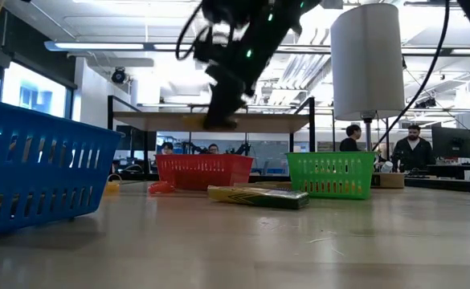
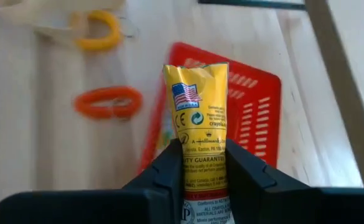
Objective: Pick & Place Office Desk Supplies
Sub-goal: Put the yellow crayon box into the red bin
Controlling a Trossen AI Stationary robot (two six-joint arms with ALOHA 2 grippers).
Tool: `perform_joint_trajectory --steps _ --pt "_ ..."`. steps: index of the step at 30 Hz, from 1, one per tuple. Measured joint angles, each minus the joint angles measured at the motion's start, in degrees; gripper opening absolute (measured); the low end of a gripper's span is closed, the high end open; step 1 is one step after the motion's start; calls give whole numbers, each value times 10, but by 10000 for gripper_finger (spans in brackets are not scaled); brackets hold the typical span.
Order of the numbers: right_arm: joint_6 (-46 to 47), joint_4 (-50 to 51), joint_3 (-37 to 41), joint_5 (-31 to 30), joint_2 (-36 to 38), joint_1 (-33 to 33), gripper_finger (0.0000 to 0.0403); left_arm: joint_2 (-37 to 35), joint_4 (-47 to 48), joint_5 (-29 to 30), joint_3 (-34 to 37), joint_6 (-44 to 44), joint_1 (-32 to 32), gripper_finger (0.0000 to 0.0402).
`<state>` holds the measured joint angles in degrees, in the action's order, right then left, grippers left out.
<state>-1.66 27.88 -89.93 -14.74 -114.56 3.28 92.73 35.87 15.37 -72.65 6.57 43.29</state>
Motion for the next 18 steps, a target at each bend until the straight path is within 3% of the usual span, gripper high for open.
perform_joint_trajectory --steps 5,18 --pt "1 -12 0 26 -20 23 76 0 -33 0 14 12 -5 174" --pt "-4 -16 -1 64 -29 44 115 8 -62 2 16 61 -3 174"
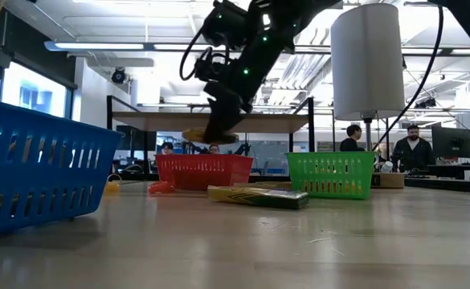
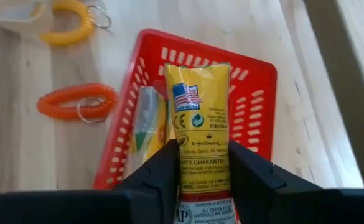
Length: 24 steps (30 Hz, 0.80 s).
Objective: Pick & Place Office Desk Supplies
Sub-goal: Put the yellow crayon box into the red bin, then put the brown rubber band into the blue bin
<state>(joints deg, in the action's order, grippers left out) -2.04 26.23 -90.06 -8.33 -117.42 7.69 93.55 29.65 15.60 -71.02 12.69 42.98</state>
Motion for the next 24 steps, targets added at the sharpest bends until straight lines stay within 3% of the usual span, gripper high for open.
perform_joint_trajectory --steps 13,19,24 --pt "-10 -10 2 -3 3 -8 242 18 -60 2 0 79 6 174" --pt "-55 -3 -2 -22 46 -50 248 -6 -58 96 0 92 6 174" --pt "-31 50 -3 -20 97 -104 248 -56 0 195 0 211 6 174"
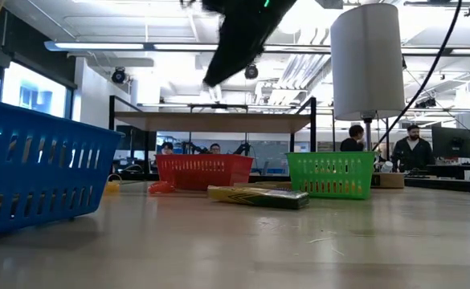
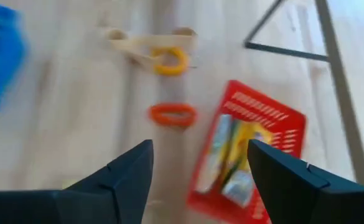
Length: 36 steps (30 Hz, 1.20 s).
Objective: Pick & Place Office Desk Supplies
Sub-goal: Put the brown rubber band into the blue bin
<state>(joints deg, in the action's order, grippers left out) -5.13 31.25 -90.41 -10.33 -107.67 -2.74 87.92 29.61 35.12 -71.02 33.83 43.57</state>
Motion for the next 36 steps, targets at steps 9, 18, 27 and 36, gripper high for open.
perform_joint_trajectory --steps 9,18,27,36 --pt "118 151 3 -1 33 -132 249 -55 292 -17 -1 309 -74 174" --pt "206 170 54 -26 35 -244 247 -57 412 -172 -1 271 -249 174" --pt "297 171 121 -45 39 -301 246 -66 450 -222 86 249 -402 174" --pt "306 174 127 -48 42 -318 246 -69 306 -271 205 223 -474 174"
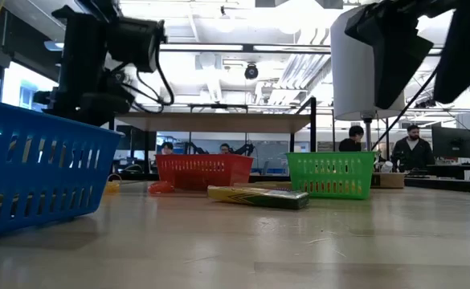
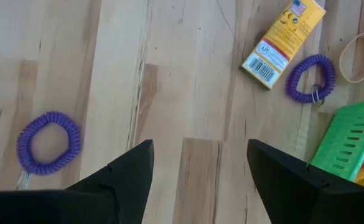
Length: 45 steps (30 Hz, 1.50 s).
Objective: Pick & Place Office Desk Supplies
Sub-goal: Put the brown rubber band into the blue bin
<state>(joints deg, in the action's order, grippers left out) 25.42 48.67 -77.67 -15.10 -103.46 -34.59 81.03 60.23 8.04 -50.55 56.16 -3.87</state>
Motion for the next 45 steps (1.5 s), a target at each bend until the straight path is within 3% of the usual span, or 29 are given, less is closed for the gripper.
perform_joint_trajectory --steps 10,20,27,45 --pt "9 5 0 -31 0 -15 246 0 -111 -6 34 -42 -21 174" --pt "14 8 0 -32 0 -15 246 2 -114 -15 36 -22 -3 174" --pt "11 7 0 -32 0 -15 246 3 -121 10 36 5 24 174" --pt "3 -1 0 -28 0 -15 246 3 -152 11 58 54 27 174"
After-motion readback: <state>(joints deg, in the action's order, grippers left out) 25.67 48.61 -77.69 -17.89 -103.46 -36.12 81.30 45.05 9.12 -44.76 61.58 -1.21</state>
